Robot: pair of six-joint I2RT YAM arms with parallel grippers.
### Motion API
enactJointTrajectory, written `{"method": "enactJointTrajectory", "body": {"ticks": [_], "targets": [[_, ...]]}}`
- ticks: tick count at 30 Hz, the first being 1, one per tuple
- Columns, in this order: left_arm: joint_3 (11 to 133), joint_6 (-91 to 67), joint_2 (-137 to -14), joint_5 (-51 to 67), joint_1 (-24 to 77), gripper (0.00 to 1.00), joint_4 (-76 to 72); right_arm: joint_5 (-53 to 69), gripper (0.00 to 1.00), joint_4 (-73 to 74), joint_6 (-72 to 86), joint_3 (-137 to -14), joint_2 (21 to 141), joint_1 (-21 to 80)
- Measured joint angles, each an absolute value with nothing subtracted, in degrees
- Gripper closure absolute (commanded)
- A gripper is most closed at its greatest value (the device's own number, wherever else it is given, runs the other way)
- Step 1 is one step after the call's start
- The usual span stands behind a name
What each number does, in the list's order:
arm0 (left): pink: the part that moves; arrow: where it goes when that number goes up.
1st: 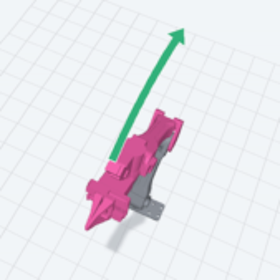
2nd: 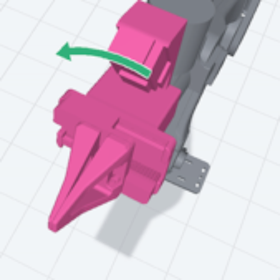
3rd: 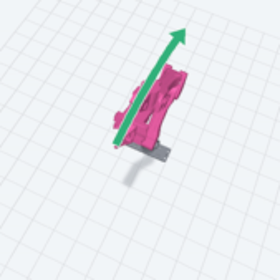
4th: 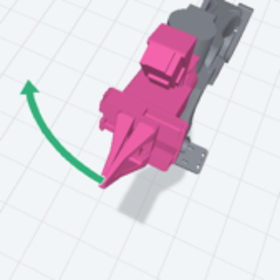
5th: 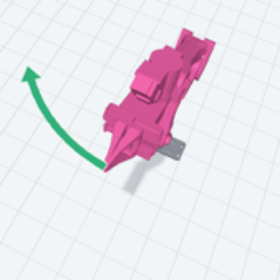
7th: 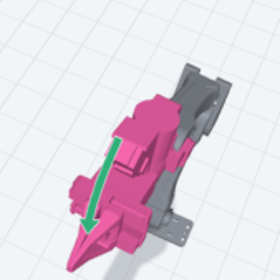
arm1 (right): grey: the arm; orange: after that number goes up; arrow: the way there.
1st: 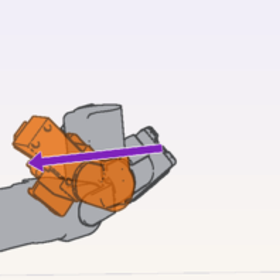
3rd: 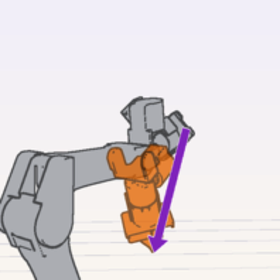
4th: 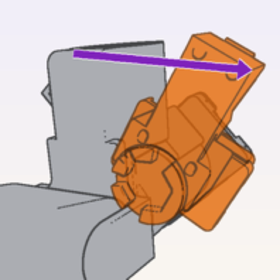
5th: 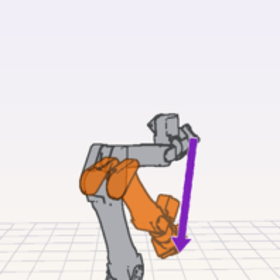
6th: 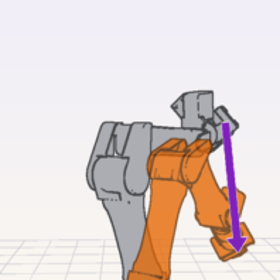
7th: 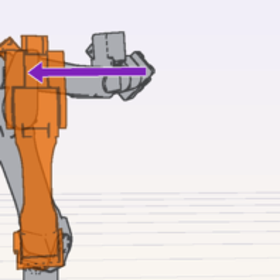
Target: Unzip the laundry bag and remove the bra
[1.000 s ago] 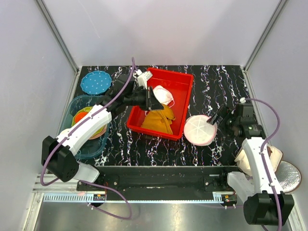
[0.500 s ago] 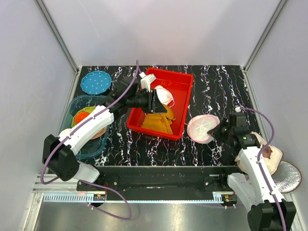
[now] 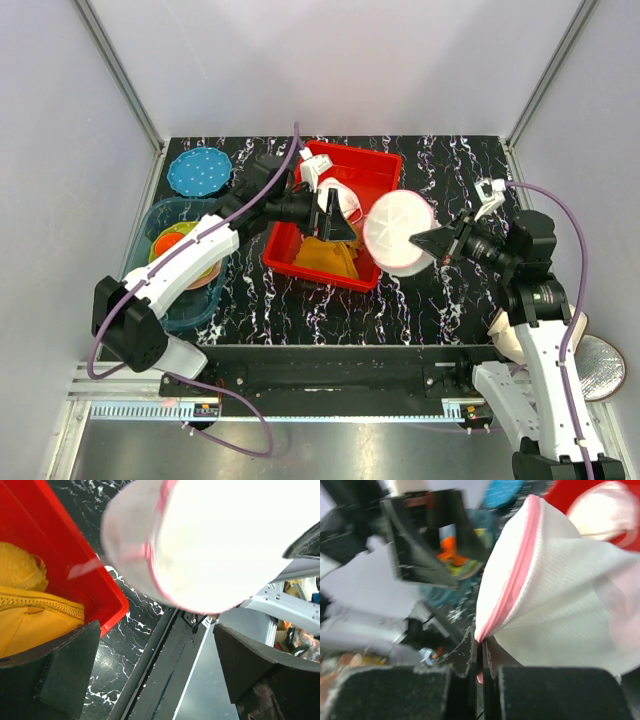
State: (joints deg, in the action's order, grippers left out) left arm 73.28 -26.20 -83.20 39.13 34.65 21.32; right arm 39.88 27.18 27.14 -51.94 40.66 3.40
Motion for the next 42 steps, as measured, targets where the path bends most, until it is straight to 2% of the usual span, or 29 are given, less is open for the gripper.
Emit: {"method": "enactJointTrajectory", "body": {"ticks": [5, 9, 18, 28, 35, 36, 37, 38, 39, 40, 41, 42], "targets": [[74.1, -22.1, -81.3, 43.1, 33.9, 0.01, 21.4, 58.2, 1.00, 16.7, 32.0, -51.5, 43.5, 3.4], [73.2, -21.6, -78.1, 46.6, 32.5, 0.01, 19.5, 64.0, 1.00, 9.9, 36.8, -49.9, 44.1, 3.4], [67.6, -25.4, -77.8, 52.3, 32.1, 0.01, 13.1, 71.3, 1.00, -4.8, 46.9, -46.9, 43.9, 3.4], [67.3, -27.8, -78.4, 61.2, 31.3, 0.01, 4.4, 76.3, 1.00, -5.8, 47.6, -46.9, 43.3, 3.4], [67.6, -36.0, -82.7, 64.6, 31.7, 0.03, -5.5, 77.7, 1.00, -5.7, 47.4, -46.8, 43.8, 3.4], [68.0, -36.8, -83.6, 64.8, 31.9, 0.16, -6.2, 77.7, 1.00, -5.7, 47.2, -46.8, 44.0, 3.4], [68.6, -37.3, -84.4, 64.8, 32.1, 0.25, -6.5, 77.7, 1.00, -5.4, 46.9, -46.8, 44.2, 3.4], [69.4, -38.0, -85.4, 64.9, 32.5, 0.39, -6.7, 77.7, 1.00, -4.7, 46.4, -46.8, 44.3, 3.4], [70.2, -38.6, -86.5, 65.0, 33.0, 0.72, -7.2, 77.6, 1.00, -3.6, 45.6, -46.8, 44.4, 3.4], [70.6, -39.4, -87.1, 65.0, 33.4, 0.90, -7.5, 77.5, 1.00, -2.3, 44.5, -46.8, 44.5, 3.4], [71.0, -39.8, -87.6, 65.0, 33.8, 1.00, -7.6, 77.3, 1.00, -0.1, 43.0, -46.9, 44.7, 3.4], [71.1, -40.2, -87.8, 65.2, 34.1, 1.00, -7.7, 77.1, 0.84, 1.9, 41.6, -47.0, 44.9, 3.4]]}}
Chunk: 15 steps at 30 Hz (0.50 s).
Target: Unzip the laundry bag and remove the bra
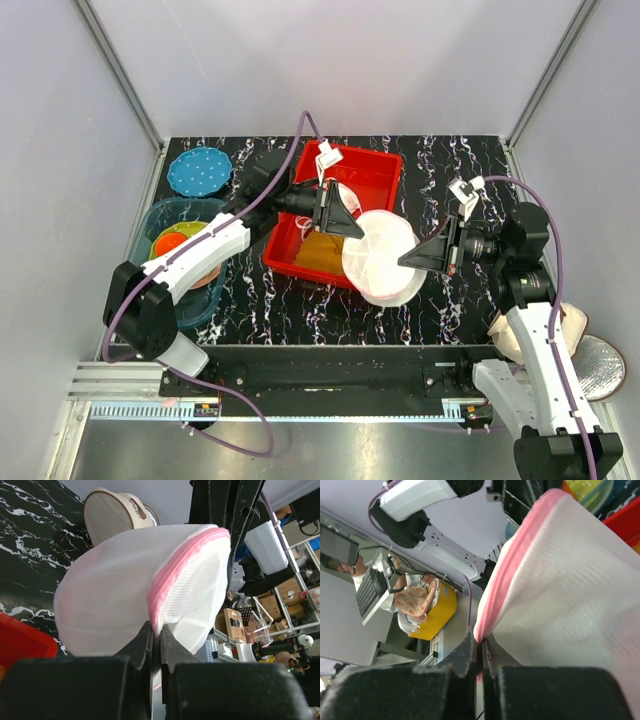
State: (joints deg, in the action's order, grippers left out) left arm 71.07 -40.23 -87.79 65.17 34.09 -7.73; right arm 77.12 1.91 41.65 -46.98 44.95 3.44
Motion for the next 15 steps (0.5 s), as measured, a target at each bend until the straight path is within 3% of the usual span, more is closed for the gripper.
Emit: {"method": "enactJointTrajectory", "body": {"ticks": [2, 3, 4, 15], "targets": [[71.2, -39.6, -87.8, 64.7, 34.3, 1.00, -6.7, 76.8, 0.38, 6.6, 39.1, -47.4, 45.7, 3.3], [71.4, -38.9, -87.8, 64.1, 33.9, 1.00, -5.4, 75.4, 0.05, 8.7, 38.1, -47.7, 46.0, 3.4], [71.8, -38.1, -87.8, 63.3, 33.8, 1.00, -3.9, 74.0, 0.00, 10.3, 37.3, -47.9, 46.4, 3.4], [75.9, -38.3, -83.3, 32.1, 33.6, 1.00, 17.0, 40.7, 0.00, 27.6, 33.4, -49.9, 46.5, 3.4]]}}
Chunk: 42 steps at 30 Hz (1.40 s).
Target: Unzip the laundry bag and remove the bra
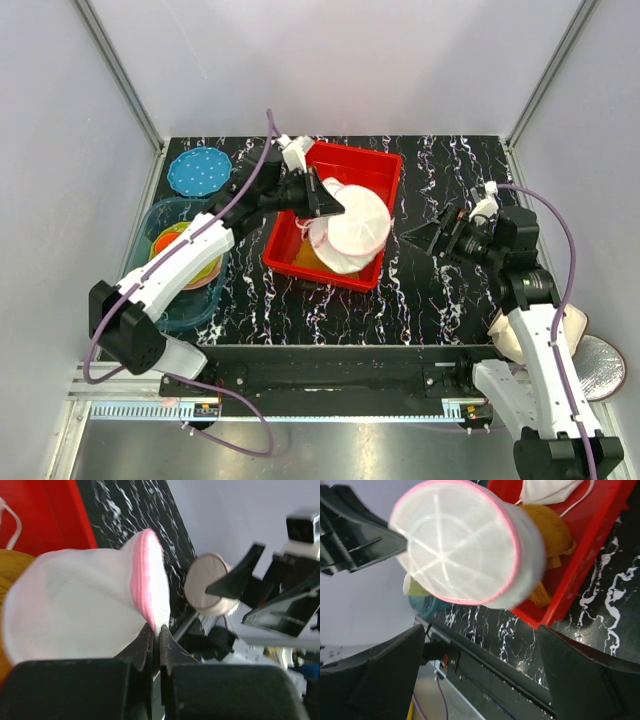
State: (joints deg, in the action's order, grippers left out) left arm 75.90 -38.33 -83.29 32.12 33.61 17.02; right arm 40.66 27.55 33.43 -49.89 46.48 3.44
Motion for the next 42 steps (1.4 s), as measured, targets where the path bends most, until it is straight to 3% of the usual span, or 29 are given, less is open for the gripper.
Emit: {"method": "enactJointTrajectory", "body": {"ticks": [15, 24, 27, 28, 31, 32, 34, 35, 42], "targets": [[71.5, -54.4, -75.9, 7.3, 36.8, 1.00, 16.4, 33.5, 0.01, 10.3, 58.3, -30.3, 39.8, 10.5], [73.8, -57.9, -77.8, 4.1, 40.2, 1.00, 17.9, 30.5, 0.05, -9.9, 69.1, -28.6, 49.3, 19.1], [73.8, -58.4, -77.8, 3.5, 40.4, 1.00, 18.0, 30.4, 0.20, -14.0, 69.8, -28.8, 54.1, 21.3], [73.8, -58.5, -77.8, 3.3, 40.5, 1.00, 18.0, 30.3, 0.34, -14.8, 69.7, -28.9, 55.1, 21.8], [73.8, -58.8, -77.6, 2.9, 40.6, 1.00, 18.1, 29.3, 0.58, -16.8, 69.5, -29.5, 57.5, 22.5], [73.8, -58.9, -77.5, 2.8, 40.7, 1.00, 18.3, 28.9, 0.72, -17.1, 69.4, -29.7, 57.8, 22.5], [73.5, -59.0, -76.6, 2.4, 40.7, 1.00, 18.8, 27.6, 0.87, -17.5, 68.8, -29.8, 57.8, 22.5], [73.1, -59.0, -75.8, 2.3, 40.7, 1.00, 19.0, 27.0, 0.99, -17.5, 68.7, -30.0, 57.7, 22.5], [69.3, -59.9, -70.3, 1.0, 40.8, 1.00, 18.7, 24.6, 1.00, -14.9, 66.0, -32.7, 55.6, 22.7]]}}
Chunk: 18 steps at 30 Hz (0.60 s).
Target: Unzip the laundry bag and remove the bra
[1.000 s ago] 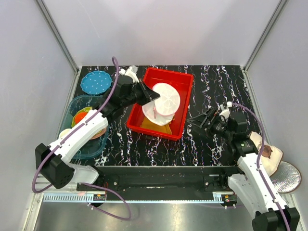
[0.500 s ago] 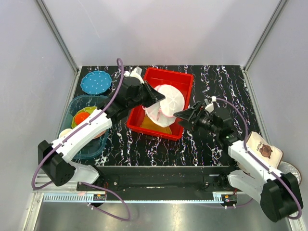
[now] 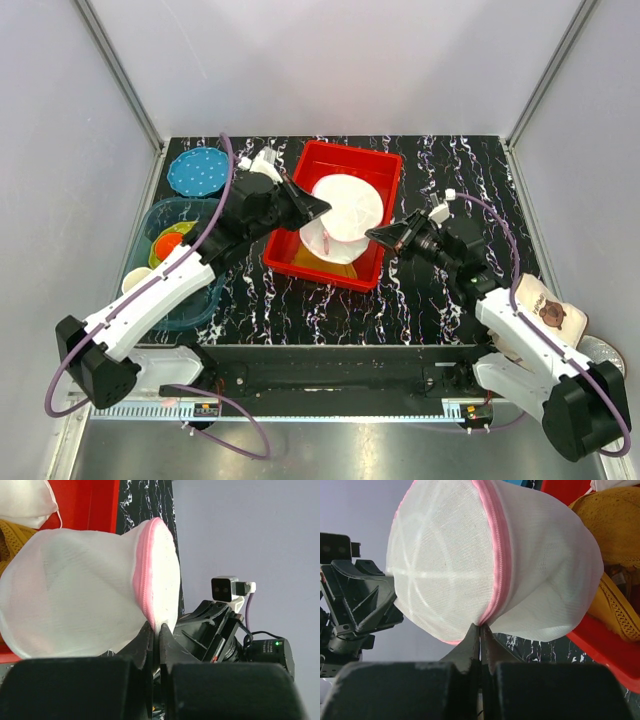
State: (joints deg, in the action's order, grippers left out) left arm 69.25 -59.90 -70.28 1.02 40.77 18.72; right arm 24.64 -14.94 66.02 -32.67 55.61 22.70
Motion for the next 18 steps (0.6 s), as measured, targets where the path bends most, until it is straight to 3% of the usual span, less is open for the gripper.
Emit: {"method": "enactJointTrajectory", "body": {"ticks": [2, 3, 5, 6, 18], "targets": [[67.6, -60.2, -69.1, 0.7, 40.8, 1.00, 18.0, 24.6, 0.95, -14.3, 65.3, -33.2, 55.3, 22.7], [66.8, -60.3, -68.6, 0.6, 40.8, 1.00, 17.7, 24.6, 0.51, -14.0, 65.1, -33.2, 55.3, 22.7], [65.3, -60.8, -67.9, 0.5, 40.8, 1.00, 17.3, 24.6, 0.21, -13.4, 65.2, -33.2, 55.4, 22.8], [64.6, -60.8, -67.6, 0.6, 40.8, 1.00, 17.3, 24.6, 0.13, -13.5, 65.2, -33.2, 55.7, 22.8], [63.8, -60.8, -66.4, 0.0, 40.8, 1.00, 18.1, 26.7, 0.10, -23.4, 70.7, -32.1, 67.4, 24.9]]}}
